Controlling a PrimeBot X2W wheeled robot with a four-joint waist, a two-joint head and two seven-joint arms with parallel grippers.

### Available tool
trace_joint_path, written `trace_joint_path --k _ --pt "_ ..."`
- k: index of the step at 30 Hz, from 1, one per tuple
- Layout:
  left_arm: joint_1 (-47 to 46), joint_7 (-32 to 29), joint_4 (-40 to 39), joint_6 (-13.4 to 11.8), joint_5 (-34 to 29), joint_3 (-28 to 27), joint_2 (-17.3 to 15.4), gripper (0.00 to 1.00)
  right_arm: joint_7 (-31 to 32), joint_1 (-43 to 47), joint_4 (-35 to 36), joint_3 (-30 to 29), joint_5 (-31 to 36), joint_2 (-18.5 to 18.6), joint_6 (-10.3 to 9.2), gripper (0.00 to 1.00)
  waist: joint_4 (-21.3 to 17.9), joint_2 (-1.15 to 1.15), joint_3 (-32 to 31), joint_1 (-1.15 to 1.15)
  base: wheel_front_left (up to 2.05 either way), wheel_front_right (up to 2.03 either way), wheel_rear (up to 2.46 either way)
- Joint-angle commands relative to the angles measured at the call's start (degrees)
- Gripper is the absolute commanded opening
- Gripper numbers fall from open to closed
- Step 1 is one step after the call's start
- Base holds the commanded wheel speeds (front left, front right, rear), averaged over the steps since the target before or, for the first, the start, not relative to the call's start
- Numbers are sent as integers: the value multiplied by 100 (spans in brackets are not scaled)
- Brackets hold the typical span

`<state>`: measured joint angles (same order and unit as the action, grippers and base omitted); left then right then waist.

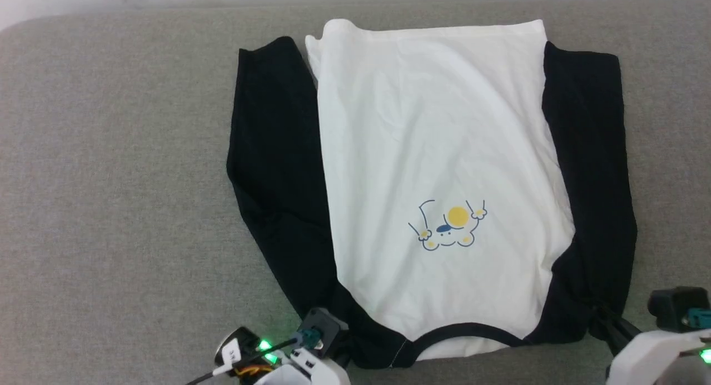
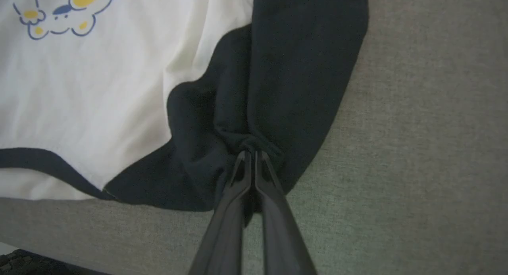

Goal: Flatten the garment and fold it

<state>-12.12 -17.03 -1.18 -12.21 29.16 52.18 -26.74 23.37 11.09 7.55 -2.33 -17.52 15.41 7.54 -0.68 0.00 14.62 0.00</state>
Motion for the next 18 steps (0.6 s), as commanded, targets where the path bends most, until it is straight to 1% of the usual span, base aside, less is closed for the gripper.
trace_joint_path --k 1,5,9,10,11,12,13,14,15,16,18 --pt "-160 36 195 85 -15 38 73 0 -63 -168 -162 68 20 -5 -5 0 6 0 47 0 0 0 0" --pt "-384 59 763 269 40 91 290 0 -152 -482 -704 267 83 19 -5 0 0 0 87 0 0 0 0" --pt "-442 35 1195 315 156 97 469 0 -248 -663 -1107 372 114 -13 -5 0 13 0 62 0 0 0 0" --pt "-437 45 1247 308 184 87 502 0 -252 -679 -1165 386 106 -20 -5 7 18 0 58 0 0 0 0" --pt "-425 62 1280 288 211 69 528 0 -252 -683 -1208 386 92 -29 -5 31 23 0 53 0 0 0 0" --pt "-395 67 1292 270 257 47 546 12 -243 -675 -1238 380 76 -35 -5 45 27 0 45 0 0 0 0" --pt "-358 88 1281 248 304 16 557 32 -219 -654 -1252 383 60 -28 -5 78 33 0 31 0 0 0 0" --pt "-321 134 1245 217 327 -15 552 49 -200 -626 -1241 379 31 -25 -5 100 38 0 13 0 0 0 0" --pt "-270 193 1188 175 364 -64 546 91 -205 -595 -1200 345 -21 -37 -5 100 47 0 -12 0 0 0 0" --pt "-207 257 1108 122 411 -126 539 100 -204 -550 -1137 293 -86 -52 -5 100 60 0 -40 0 0 0 0" --pt "-54 399 861 -4 507 -273 489 100 -167 -429 -928 158 -227 -73 -5 100 80 0 -102 0 0 0 0"
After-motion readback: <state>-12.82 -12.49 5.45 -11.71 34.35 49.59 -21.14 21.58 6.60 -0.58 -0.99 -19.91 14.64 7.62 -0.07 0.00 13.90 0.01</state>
